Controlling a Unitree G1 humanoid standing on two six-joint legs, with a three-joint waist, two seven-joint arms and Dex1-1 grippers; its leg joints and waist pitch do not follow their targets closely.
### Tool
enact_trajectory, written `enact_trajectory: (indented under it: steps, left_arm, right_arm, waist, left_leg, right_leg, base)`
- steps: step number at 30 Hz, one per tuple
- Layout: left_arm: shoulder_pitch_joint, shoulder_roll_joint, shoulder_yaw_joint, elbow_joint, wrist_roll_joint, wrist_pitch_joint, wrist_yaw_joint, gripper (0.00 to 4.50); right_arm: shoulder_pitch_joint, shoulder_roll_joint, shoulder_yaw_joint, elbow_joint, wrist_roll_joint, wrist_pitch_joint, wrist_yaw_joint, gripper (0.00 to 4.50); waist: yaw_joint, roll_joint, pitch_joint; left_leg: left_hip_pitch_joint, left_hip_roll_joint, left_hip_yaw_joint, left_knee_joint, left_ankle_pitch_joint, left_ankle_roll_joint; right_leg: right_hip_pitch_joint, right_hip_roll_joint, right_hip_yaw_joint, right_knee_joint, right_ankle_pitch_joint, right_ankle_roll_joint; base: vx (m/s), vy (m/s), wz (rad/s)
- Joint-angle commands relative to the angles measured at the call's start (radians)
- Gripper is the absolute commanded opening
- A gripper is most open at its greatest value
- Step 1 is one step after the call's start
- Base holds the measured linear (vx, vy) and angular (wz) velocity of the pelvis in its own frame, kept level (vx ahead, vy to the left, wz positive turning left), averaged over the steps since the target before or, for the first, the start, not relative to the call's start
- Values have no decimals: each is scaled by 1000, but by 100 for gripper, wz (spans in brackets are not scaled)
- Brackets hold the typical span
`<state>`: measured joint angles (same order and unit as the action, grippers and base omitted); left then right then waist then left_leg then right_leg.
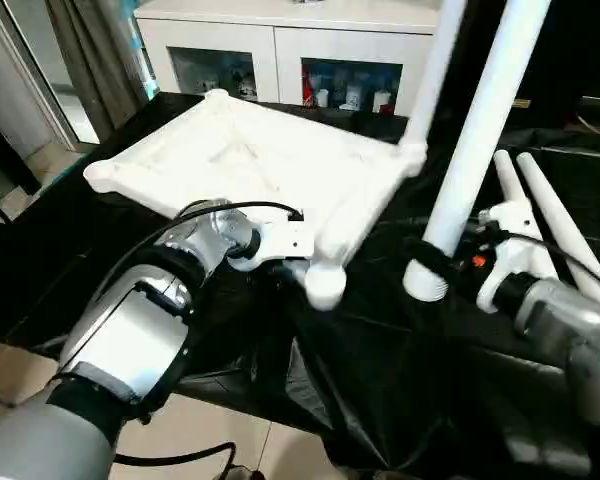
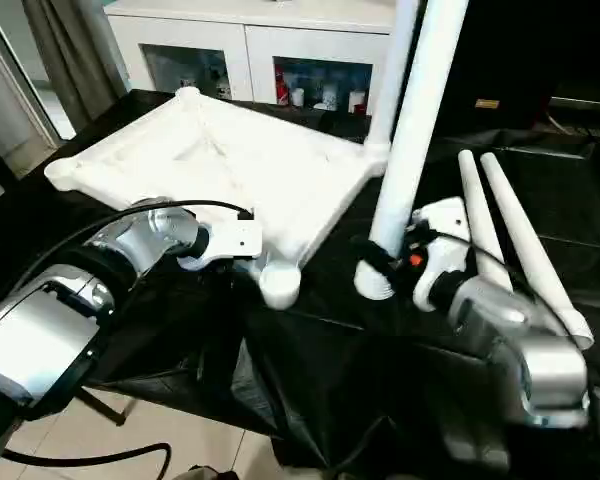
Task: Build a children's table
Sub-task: Insert table leg to table base
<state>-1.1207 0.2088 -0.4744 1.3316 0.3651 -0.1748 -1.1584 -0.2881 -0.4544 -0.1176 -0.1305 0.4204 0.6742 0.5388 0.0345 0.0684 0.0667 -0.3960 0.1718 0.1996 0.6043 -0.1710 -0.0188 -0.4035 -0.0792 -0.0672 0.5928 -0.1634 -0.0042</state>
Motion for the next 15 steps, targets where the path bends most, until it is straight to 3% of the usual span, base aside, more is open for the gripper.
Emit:
enact_trajectory:
  steps: [1,6,8,12,15]
  left_arm:
    - [7,-14,-3,14,-11,21,-97,145]
    - [13,-49,31,-9,-34,103,-77,107]
    - [23,-60,46,-16,-41,134,-41,100]
    - [61,-103,135,-32,-120,257,83,81]
    - [89,-119,172,-42,-151,286,151,69]
  right_arm:
    - [-29,-18,-1,15,-7,-26,18,191]
    - [-43,-40,8,46,-25,-49,39,191]
    - [-38,-35,5,45,-23,-51,35,191]
    - [-3,-2,-4,32,-13,-56,12,191]
    - [18,18,2,24,-10,-59,-5,191]
  waist:
    - [8,-23,-77]
    - [19,-20,-85]
    - [26,-25,-86]
    - [28,-27,-81]
    - [24,-34,-78]
  left_leg:
    - [27,51,-30,-64,-169,83]
    - [25,53,-29,-59,-153,92]
    - [26,53,-28,-58,-150,97]
    - [26,48,-28,-58,-183,87]
    - [18,43,-31,-60,-182,86]
  right_leg:
    - [54,-79,43,-78,-230,-246]
    - [60,-81,42,-68,-164,-276]
    - [61,-82,41,-69,-168,-278]
    - [61,-82,38,-79,-266,-258]
    - [65,-80,33,-85,-330,-224]
  base:
    - [0,0,0]
    - [0,0,0]
    - [0,0,0]
    - [0,0,0]
    - [0,0,0]
